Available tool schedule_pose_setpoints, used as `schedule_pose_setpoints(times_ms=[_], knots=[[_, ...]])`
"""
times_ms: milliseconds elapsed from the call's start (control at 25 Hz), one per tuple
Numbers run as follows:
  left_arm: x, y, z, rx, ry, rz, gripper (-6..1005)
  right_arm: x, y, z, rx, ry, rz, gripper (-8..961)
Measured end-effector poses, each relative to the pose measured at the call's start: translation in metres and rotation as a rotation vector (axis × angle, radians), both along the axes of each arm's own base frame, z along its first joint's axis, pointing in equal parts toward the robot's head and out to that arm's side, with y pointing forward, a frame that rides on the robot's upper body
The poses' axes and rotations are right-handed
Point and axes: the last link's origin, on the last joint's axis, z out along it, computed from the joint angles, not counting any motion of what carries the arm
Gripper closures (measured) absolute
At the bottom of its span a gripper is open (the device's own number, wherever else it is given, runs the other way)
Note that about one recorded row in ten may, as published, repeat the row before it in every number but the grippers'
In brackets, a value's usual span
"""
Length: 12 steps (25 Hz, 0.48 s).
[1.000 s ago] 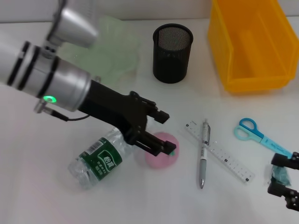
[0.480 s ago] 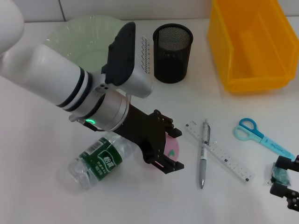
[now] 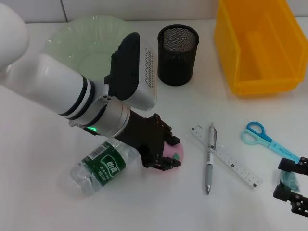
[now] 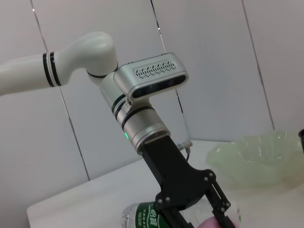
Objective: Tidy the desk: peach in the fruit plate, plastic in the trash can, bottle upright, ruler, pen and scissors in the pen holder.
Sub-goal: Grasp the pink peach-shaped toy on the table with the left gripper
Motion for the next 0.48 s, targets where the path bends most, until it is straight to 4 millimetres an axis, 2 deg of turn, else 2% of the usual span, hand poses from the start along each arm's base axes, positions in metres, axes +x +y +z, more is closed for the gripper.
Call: schedule_pose_setpoints(times_ms=[80, 480], knots=[[-0.0038, -0.0004, -0.0023, 0.008, 0.017, -0.013, 326, -0.0007, 0.0006, -0.0006, -0.001, 0.001, 0.002, 314], [-0.0094, -0.0053, -0.0082, 0.014, 0.036, -0.054, 589, -0.0012, 0.0004, -0.0012, -0.003, 0.006, 0.003, 314]])
